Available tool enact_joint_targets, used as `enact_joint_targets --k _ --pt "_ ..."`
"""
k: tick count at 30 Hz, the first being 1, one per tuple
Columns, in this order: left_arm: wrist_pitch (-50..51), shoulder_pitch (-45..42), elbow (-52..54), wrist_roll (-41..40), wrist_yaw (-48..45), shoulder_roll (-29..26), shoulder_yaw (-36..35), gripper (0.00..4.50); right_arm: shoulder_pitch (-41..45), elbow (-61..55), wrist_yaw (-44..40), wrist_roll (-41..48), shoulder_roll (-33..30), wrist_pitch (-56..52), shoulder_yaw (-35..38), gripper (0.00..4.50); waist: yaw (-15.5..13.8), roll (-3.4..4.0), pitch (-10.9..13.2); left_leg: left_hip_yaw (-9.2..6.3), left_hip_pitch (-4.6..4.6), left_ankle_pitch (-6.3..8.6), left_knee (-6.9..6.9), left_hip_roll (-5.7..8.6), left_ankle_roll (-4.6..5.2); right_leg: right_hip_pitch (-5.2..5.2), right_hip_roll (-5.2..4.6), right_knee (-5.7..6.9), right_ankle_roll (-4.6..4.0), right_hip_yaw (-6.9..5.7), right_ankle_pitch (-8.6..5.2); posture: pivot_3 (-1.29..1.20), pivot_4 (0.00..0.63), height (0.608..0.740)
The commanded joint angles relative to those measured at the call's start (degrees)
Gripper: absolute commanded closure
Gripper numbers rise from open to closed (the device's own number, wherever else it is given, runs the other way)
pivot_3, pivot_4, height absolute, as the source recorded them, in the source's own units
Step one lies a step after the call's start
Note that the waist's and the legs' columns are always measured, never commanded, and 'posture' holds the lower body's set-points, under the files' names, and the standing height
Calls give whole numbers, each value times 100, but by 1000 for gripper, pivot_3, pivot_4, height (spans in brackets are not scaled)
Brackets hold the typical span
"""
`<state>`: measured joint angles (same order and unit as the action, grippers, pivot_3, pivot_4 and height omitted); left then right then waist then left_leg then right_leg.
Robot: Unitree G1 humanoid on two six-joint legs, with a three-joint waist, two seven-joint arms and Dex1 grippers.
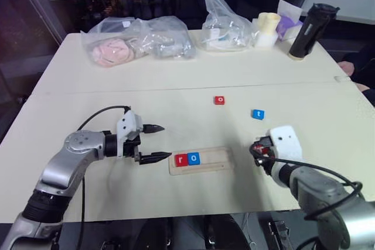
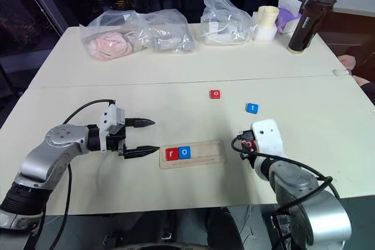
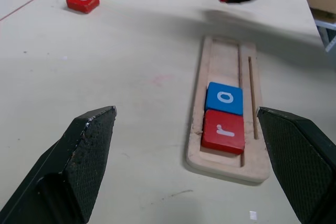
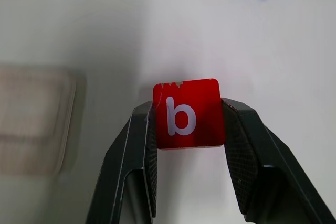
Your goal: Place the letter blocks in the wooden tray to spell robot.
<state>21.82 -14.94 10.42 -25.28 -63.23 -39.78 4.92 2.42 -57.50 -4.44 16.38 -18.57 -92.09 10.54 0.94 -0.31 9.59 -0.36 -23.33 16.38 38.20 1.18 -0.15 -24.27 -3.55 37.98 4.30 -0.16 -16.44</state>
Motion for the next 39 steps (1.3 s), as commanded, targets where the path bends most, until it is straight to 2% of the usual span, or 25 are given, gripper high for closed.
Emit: enact_joint_targets --k 1,6,16,27,29,30,32,34,36,39 --pt "-195 -43 -24 48 -93 -6 -56 0 -84 -250 205 34 61 -41 32 3344 -6 0 0 0 3 0 0 0 0 3 0 1 0 0 0 0 150 740" --pt "-286 57 -47 72 -125 -22 -109 0 -92 -250 382 -3 333 -41 148 3344 -10 0 0 -2 4 0 -1 -1 0 3 2 4 0 -1 0 0 150 740" --pt "-376 231 7 108 -66 -108 -215 0 100 139 408 -151 390 -41 155 3344 -13 0 0 -2 4 0 0 0 0 3 2 5 0 -1 0 0 150 740" --pt "-78 230 374 32 105 -156 -269 0 -46 482 277 -224 705 -41 379 3344 -14 -6 -4 -2 7 0 0 0 0 7 3 6 0 -1 0 0 150 740" --pt "62 154 450 4 152 -157 -262 0 -15 443 228 -205 618 -41 393 2333 -18 -6 -4 -2 9 0 1 0 1 11 2 6 0 -1 0 0 150 740" --pt "120 116 479 -5 170 -157 -256 0 53 425 184 -172 547 -41 418 2077 -17 -6 -4 -2 10 0 1 0 0 13 3 6 0 -1 0 0 150 740" --pt "232 44 518 -23 202 -144 -250 0 137 411 18 -21 341 -41 443 1120 -16 -6 -4 -2 10 0 2 0 0 13 3 6 0 -1 0 0 150 740" --pt "305 -17 536 -25 212 -125 -232 0 168 336 -368 291 -253 -41 371 159 -14 -6 -4 -1 10 0 3 1 1 13 4 6 0 -1 0 0 150 740" --pt "338 -53 533 -16 208 -114 -219 0 225 322 -647 556 -746 -41 355 159 -11 -7 -4 -1 10 0 3 1 1 14 5 5 0 -2 0 0 150 740" --pt "315 -66 510 -2 193 -89 -207 0 885 358 -1917 1604 -2074 -41 432 159 18 9 8 1 10 -1 4 2 1 12 6 6 1 -1 0 0 150 740"
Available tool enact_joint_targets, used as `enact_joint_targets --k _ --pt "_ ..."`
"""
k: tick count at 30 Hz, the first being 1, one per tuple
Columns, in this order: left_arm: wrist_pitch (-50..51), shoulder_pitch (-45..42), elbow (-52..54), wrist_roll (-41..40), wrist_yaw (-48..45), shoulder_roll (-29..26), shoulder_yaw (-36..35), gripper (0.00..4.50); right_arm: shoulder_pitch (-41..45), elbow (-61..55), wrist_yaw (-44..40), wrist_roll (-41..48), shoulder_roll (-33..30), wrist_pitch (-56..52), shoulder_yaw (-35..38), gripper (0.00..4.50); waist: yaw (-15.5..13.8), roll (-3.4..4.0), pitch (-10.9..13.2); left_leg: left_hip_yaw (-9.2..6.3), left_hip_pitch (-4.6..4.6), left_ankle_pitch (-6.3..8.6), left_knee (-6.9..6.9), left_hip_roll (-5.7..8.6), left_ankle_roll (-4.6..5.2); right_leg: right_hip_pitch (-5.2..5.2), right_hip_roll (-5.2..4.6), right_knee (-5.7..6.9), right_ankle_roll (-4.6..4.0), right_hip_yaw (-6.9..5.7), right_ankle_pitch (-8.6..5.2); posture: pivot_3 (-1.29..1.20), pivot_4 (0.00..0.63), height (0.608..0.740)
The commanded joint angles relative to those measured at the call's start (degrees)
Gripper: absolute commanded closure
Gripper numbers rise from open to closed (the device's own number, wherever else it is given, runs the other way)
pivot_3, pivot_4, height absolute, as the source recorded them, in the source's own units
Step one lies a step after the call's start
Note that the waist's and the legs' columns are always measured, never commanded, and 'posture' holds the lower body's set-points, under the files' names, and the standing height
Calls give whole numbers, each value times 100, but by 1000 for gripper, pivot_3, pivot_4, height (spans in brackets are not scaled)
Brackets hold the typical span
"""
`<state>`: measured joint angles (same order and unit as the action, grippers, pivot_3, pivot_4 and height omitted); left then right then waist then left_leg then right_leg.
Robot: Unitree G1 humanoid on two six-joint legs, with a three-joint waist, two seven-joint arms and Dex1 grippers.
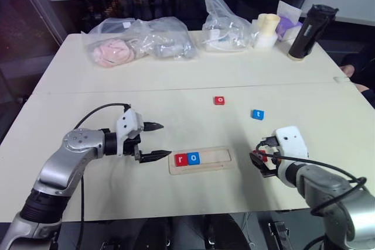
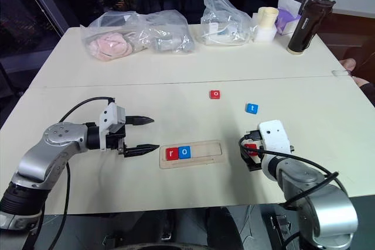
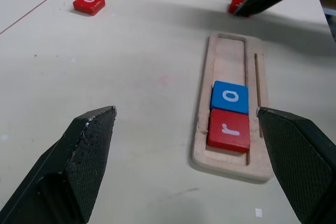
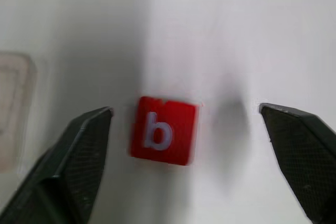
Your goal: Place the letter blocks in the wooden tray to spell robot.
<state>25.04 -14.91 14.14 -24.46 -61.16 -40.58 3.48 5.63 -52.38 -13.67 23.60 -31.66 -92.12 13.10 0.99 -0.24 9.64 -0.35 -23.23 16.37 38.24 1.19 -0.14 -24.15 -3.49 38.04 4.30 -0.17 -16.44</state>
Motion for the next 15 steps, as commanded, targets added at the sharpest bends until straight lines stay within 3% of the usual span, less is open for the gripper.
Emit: enact_joint_targets --k 1,4,8,12,15 --pt "-24 -67 127 -75 -12 6 -54 0 824 -60 -1288 1107 -1108 -38 194 159 12 -7 5 4 2 -1 1 1 2 1 -1 0 1 2 0 0 150 740" --pt "-98 -39 100 -47 2 77 -28 0 974 260 -2263 1361 -2241 704 79 159 -43 -16 12 -10 40 0 -5 -5 4 42 6 -7 -1 -8 -1 0 150 740" --pt "-221 37 82 -3 -5 126 -14 0 342 1020 -4065 1296 -3240 2691 171 159 -85 -24 17 -19 59 5 -16 -5 13 86 5 -50 3 -17 -3 0 150 740" --pt "-281 59 74 13 20 138 -59 0 -291 2500 -5137 9 -3816 5479 -376 159 -53 -27 19 -2 68 16 -6 -1 32 114 -7 -85 28 -12 11 0 150 740" --pt "-266 51 104 -13 85 155 -93 0 -180 3204 -5318 -275 -3634 6272 -747 159 -43 -35 23 3 88 18 2 0 36 141 -13 -99 36 -8 17 0 150 740"
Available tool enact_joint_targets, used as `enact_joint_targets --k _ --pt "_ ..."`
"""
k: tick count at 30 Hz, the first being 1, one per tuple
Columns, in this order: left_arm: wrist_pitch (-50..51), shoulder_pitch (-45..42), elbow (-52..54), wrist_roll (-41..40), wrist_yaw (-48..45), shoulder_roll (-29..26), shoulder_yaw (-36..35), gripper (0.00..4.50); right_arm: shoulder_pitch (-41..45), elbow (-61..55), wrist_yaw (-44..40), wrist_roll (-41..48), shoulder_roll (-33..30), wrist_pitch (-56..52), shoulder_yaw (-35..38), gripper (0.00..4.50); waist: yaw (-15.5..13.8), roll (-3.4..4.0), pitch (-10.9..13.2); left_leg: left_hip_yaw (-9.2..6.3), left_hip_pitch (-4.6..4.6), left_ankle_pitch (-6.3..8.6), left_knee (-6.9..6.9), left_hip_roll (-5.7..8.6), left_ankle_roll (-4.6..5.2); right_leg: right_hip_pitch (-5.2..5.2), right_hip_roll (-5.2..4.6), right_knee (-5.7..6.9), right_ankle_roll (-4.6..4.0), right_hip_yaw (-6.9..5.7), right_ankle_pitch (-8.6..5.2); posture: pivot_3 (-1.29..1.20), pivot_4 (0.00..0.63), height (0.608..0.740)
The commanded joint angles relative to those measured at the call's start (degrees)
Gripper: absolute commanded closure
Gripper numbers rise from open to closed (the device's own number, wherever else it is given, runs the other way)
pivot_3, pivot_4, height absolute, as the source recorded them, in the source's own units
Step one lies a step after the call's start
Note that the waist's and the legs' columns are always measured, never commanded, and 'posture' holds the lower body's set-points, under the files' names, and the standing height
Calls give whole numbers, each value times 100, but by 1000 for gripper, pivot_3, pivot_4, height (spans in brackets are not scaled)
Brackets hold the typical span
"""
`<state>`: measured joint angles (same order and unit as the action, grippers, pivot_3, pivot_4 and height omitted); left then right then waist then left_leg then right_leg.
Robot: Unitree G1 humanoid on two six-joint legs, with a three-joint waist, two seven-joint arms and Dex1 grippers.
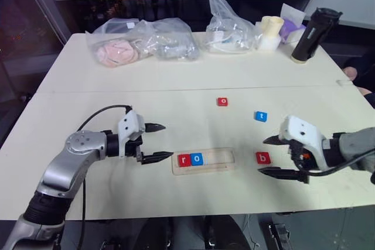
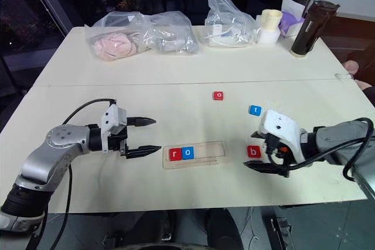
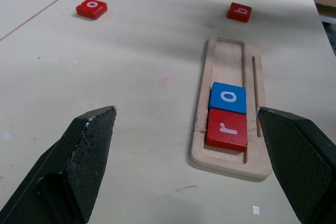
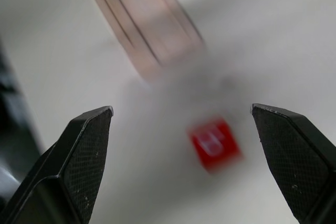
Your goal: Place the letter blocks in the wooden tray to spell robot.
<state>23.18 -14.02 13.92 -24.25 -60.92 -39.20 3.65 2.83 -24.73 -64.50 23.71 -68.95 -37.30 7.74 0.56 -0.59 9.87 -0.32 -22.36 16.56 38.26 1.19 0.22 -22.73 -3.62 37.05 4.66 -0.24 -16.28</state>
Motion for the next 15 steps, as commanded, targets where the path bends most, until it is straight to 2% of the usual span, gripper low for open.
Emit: enact_joint_targets --k 1,7,15 --pt "-57 -29 158 -56 78 17 -124 0 70 540 -321 -411 123 1086 -316 159 0 0 1 0 0 0 0 0 0 -2 -1 0 -1 1 0 0 150 740" --pt "-2 100 296 -147 90 -78 -221 0 2 999 -462 -820 351 1961 -636 159 -3 2 1 -3 -3 0 -11 -4 -2 -16 0 10 -1 2 0 0 150 740" --pt "185 206 720 -539 -189 -319 -340 0 232 1348 -352 -981 709 2018 -834 159 -13 3 0 -4 -3 1 -8 -4 -4 -14 -8 7 -6 5 2 0 150 740"
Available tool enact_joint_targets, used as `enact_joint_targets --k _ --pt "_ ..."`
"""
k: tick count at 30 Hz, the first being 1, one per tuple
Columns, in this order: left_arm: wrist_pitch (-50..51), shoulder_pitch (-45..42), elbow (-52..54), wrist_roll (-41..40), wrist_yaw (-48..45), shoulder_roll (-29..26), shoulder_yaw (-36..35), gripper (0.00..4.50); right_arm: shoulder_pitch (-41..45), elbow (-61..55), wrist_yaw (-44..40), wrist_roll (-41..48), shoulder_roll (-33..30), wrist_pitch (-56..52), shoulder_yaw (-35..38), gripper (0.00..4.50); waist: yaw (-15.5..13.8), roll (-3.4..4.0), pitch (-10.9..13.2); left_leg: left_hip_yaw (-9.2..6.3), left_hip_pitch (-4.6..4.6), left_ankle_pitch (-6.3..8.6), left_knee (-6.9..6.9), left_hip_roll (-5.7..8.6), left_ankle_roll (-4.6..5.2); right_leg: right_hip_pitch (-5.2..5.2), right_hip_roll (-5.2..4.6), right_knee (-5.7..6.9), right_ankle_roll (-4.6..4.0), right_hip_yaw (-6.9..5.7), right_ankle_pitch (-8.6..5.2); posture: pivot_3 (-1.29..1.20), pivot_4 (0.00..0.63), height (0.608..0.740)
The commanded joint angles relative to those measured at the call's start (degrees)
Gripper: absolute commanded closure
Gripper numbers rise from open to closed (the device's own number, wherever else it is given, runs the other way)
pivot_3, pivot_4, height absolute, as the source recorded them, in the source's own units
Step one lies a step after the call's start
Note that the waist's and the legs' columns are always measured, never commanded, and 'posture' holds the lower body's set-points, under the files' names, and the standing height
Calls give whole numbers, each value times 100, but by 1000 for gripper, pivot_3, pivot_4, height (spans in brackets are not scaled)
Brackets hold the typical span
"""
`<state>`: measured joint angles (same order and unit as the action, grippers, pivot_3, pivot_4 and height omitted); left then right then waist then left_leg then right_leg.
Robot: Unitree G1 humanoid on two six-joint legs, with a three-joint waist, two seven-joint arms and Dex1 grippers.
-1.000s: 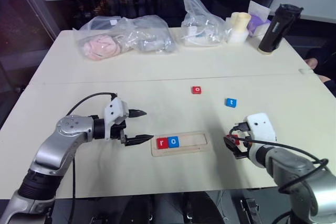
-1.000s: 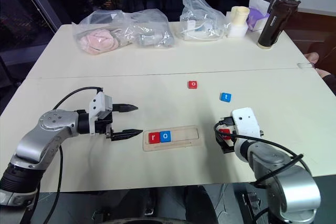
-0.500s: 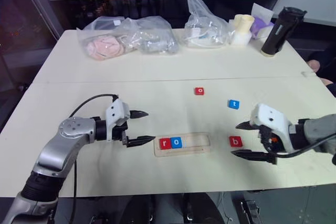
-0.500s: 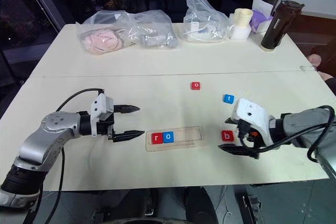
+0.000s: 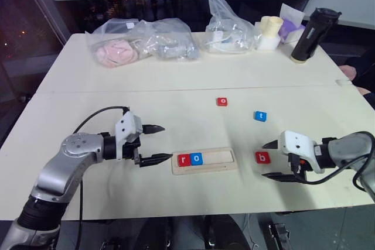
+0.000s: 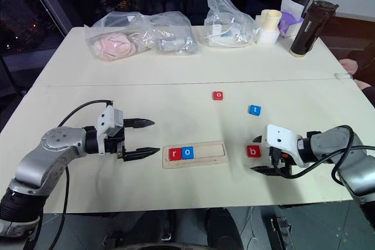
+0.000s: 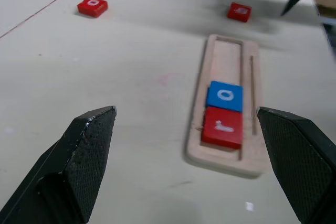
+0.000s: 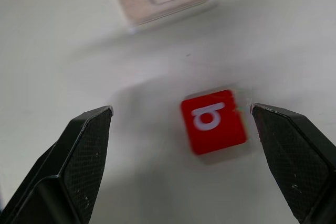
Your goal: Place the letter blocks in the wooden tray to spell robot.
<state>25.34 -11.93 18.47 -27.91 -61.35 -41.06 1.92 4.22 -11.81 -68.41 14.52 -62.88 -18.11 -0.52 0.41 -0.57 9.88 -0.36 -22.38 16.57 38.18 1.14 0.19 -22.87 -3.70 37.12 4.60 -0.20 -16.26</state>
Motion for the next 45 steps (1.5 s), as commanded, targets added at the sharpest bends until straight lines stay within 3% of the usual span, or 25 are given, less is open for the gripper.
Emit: enact_joint_targets --k 1,11,19,34,37,45 --pt "-39 14 288 -200 -189 -164 -181 0 123 99 56 -98 137 109 -34 159 4 2 -1 0 0 0 0 0 0 0 0 -1 0 0 0 0 150 740" --pt "-470 -42 274 -498 -630 -231 -457 0 180 494 17 -299 330 268 -149 159 2 3 0 0 -1 0 -1 0 0 -1 -4 -2 -9 0 -4 0 150 740" --pt "-54 -328 343 -1086 -754 -400 -683 0 129 753 65 -444 446 459 -189 159 14 5 -2 0 0 0 0 1 -1 1 -4 -2 -4 0 -1 0 150 740" --pt "-134 119 602 -989 -1222 -671 -499 0 227 952 33 -459 487 593 -215 159 15 5 -2 1 4 0 1 1 -1 7 -5 -4 -20 0 -8 0 150 740" --pt "-133 79 613 -960 -1209 -628 -453 0 231 941 26 -463 498 593 -220 956 15 5 -2 1 4 0 1 1 -1 7 -5 -3 -22 0 -8 0 150 740" --pt "-174 -19 595 -967 -1281 -619 -345 0 283 688 38 -324 507 331 -164 956 21 5 -2 1 4 0 1 1 -1 6 -5 -3 -21 0 -7 0 150 740"
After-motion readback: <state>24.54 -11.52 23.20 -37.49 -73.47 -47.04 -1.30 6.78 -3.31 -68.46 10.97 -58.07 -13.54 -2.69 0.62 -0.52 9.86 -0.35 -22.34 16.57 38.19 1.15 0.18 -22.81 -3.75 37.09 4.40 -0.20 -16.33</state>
